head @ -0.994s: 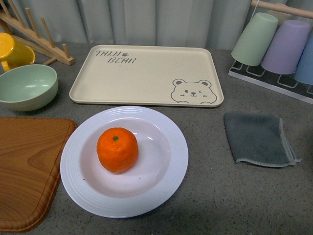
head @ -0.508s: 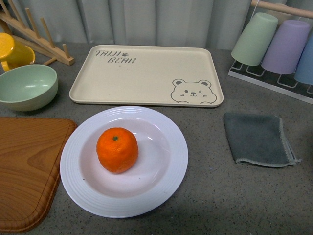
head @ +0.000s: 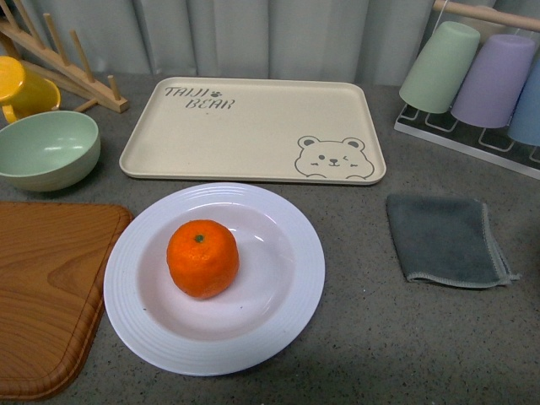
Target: Place orange and plate with both arms
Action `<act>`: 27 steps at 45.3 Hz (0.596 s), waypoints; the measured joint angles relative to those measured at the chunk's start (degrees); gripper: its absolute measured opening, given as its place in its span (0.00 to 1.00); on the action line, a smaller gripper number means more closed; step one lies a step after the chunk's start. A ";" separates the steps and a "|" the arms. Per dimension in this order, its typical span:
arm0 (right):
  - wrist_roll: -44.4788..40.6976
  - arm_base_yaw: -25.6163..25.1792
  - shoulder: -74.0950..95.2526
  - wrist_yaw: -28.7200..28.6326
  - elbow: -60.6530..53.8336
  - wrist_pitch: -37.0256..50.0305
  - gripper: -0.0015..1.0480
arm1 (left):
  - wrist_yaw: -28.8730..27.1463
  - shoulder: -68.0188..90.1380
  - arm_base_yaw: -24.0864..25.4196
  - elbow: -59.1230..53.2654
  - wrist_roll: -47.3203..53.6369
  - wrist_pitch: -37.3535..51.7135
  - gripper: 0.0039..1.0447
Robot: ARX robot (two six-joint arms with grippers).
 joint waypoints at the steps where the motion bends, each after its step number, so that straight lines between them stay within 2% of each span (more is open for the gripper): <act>1: 0.00 0.00 0.00 0.02 0.00 0.00 0.91 | -0.02 -1.33 0.00 0.00 -0.02 -1.33 0.04; 13: 0.00 0.00 0.00 0.00 0.00 0.00 0.91 | -0.02 -3.96 0.00 0.00 -0.02 -2.51 0.04; 16: -0.70 0.28 0.35 1.14 0.13 -0.59 0.91 | -0.02 -4.00 0.00 0.00 -0.02 -2.54 0.15; 18: -3.23 1.86 3.30 6.29 1.60 -3.85 0.91 | -0.02 -4.02 0.00 0.00 -0.02 -2.56 0.24; 20: -4.70 3.23 7.54 8.83 2.14 -2.97 0.91 | -0.07 -4.02 0.00 0.00 -0.02 -2.56 0.30; 22: -6.08 4.48 12.39 8.90 2.36 -0.44 0.91 | -0.07 -4.02 0.00 0.00 -0.02 -2.56 0.37; 27: -6.93 7.17 28.87 4.07 3.69 9.31 0.91 | -0.04 -4.02 0.00 0.00 -0.02 -2.56 0.56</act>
